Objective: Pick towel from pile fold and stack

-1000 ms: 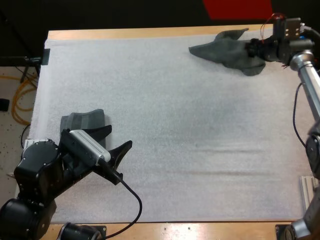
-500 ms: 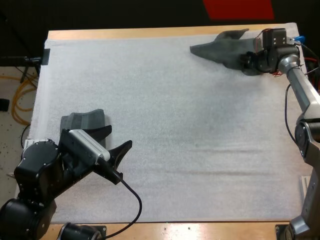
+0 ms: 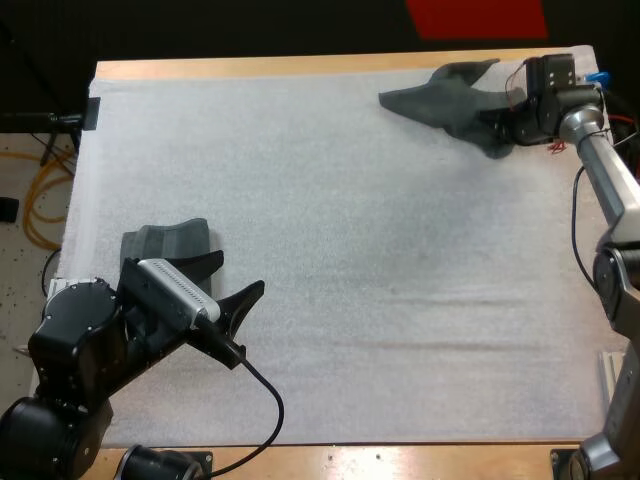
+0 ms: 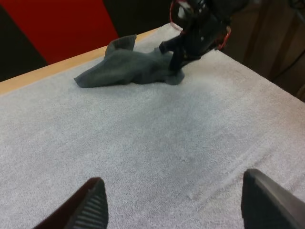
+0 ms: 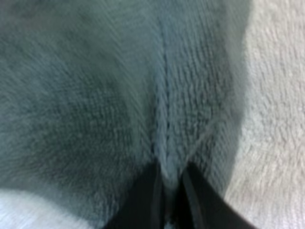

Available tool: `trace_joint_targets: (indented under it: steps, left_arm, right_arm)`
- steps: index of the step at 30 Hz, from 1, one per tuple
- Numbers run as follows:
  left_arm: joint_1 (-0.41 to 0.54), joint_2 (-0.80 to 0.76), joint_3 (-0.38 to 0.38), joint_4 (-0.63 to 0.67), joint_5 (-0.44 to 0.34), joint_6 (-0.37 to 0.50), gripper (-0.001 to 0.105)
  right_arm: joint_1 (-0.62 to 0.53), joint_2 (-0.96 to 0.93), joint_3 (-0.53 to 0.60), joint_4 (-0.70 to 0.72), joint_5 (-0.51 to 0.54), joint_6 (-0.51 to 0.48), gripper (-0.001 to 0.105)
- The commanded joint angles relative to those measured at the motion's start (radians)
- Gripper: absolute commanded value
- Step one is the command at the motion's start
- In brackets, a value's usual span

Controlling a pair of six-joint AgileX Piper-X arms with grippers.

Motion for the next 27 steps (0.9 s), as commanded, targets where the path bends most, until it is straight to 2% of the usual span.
trace_joint_targets:
  steps: [1,7,15,27]
  left_arm:
    - [-0.003,0.000,-0.007,-0.006,0.007,-0.011,0.058]
    - [-0.003,0.000,-0.007,-0.006,0.007,-0.011,0.058]
    - [-0.003,0.000,-0.007,-0.006,0.007,-0.011,0.058]
    - [-0.003,0.000,-0.007,-0.006,0.007,-0.011,0.058]
  right_arm:
    - [0.008,-0.062,-0.006,0.003,-0.023,-0.043,0.000]
    - [0.045,-0.251,-0.006,-0.002,-0.020,-0.155,0.000]
    - [0.109,-0.504,-0.006,0.058,-0.020,-0.156,0.000]
    - [0.291,-0.736,0.004,0.410,-0.020,-0.182,0.000]
